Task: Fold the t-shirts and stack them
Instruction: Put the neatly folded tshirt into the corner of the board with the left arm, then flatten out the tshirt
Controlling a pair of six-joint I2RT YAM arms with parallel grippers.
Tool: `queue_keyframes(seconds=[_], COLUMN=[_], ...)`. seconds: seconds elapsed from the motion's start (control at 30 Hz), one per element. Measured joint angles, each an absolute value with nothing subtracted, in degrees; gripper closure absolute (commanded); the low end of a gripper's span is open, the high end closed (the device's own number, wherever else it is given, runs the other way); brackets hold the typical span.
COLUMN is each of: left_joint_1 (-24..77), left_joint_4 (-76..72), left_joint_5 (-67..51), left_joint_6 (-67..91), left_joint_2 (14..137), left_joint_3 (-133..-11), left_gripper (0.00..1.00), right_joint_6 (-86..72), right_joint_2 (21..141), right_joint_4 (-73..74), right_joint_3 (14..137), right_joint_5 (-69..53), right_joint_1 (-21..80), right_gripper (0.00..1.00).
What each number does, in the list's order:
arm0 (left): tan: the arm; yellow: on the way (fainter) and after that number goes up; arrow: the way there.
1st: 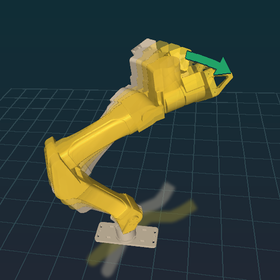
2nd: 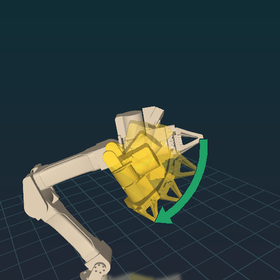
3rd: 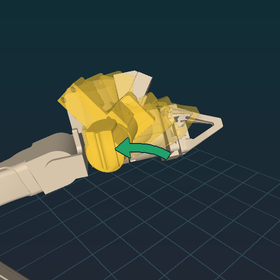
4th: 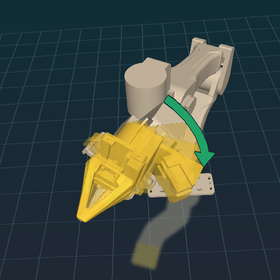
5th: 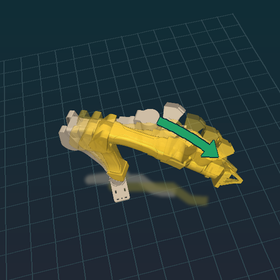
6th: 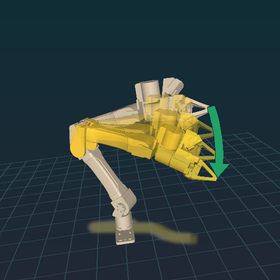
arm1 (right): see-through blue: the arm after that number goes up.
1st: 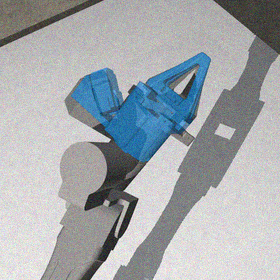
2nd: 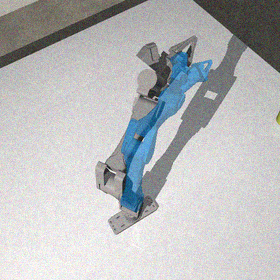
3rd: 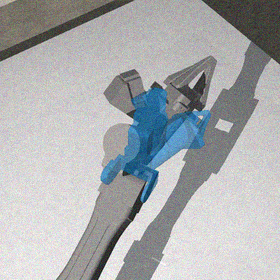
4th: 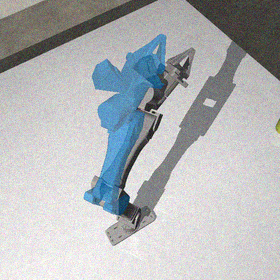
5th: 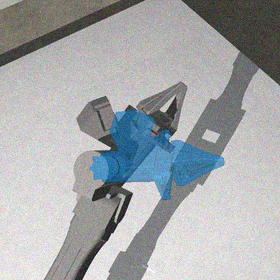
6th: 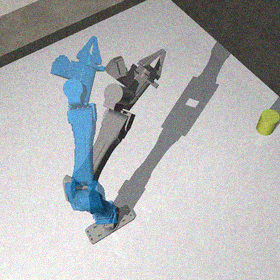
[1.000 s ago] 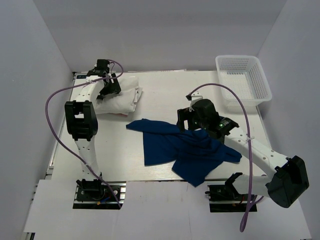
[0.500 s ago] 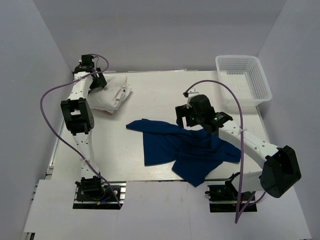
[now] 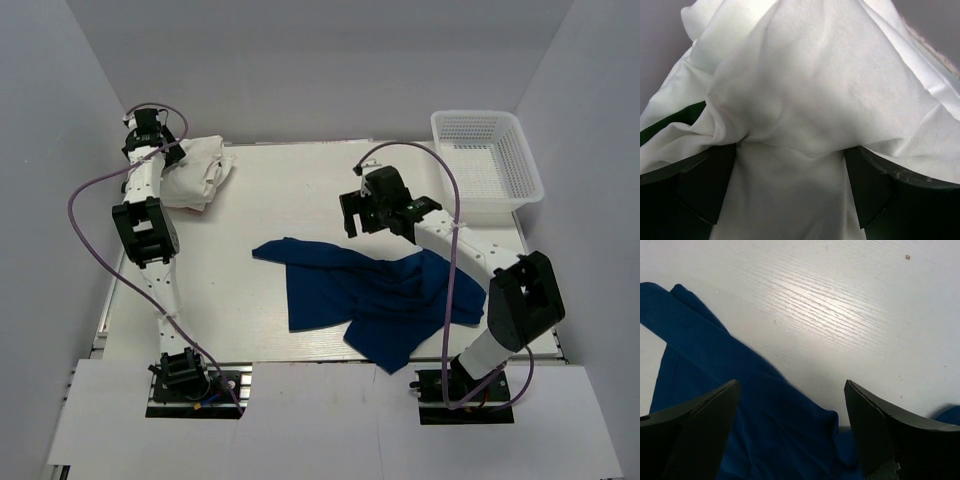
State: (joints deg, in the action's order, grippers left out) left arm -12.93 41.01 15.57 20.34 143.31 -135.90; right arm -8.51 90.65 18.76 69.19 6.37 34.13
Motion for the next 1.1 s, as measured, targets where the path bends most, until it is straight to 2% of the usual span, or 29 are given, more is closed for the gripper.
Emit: queue_keyframes(seconds=[0.53,0.7,0.83,0.93,1.1], left_joint_1=[-13.80,-12.56,-9.45,-5.80,3.88], left_joint_4=[40.16,40.27,41.15,38.87,31.27], left_joint_5=[9.30,2.96,-1.74,-5.43,-12.43], left_joint_6=[25.98,26.50,27.31,28.18,32.10], left_joint_2=[142.21,130.45,117.93,105.23,82.41], left_joint_3=[-138.21,-131.96,-129.49,-119.17,-86.41], left_gripper=[0.00,0.00,0.00,0.00,0.00], right_joint_6=[-8.34,-9.54,-12.27,-14.55,-16.53], right_joint_2=[92.75,91.18,83.57,74.50,61.95], right_joint_4=[21.12,20.69,18.59,18.15,22.13], right_joint_3=[75.46,76.16,69.60,61.80,51.00], right_joint_5=[1.21,-1.63,-3.22,-3.18,-2.17], right_joint_1=[32.99,32.97,32.95,32.95,32.99], right_gripper=[0.10,0.10,0.10,0.10,0.10])
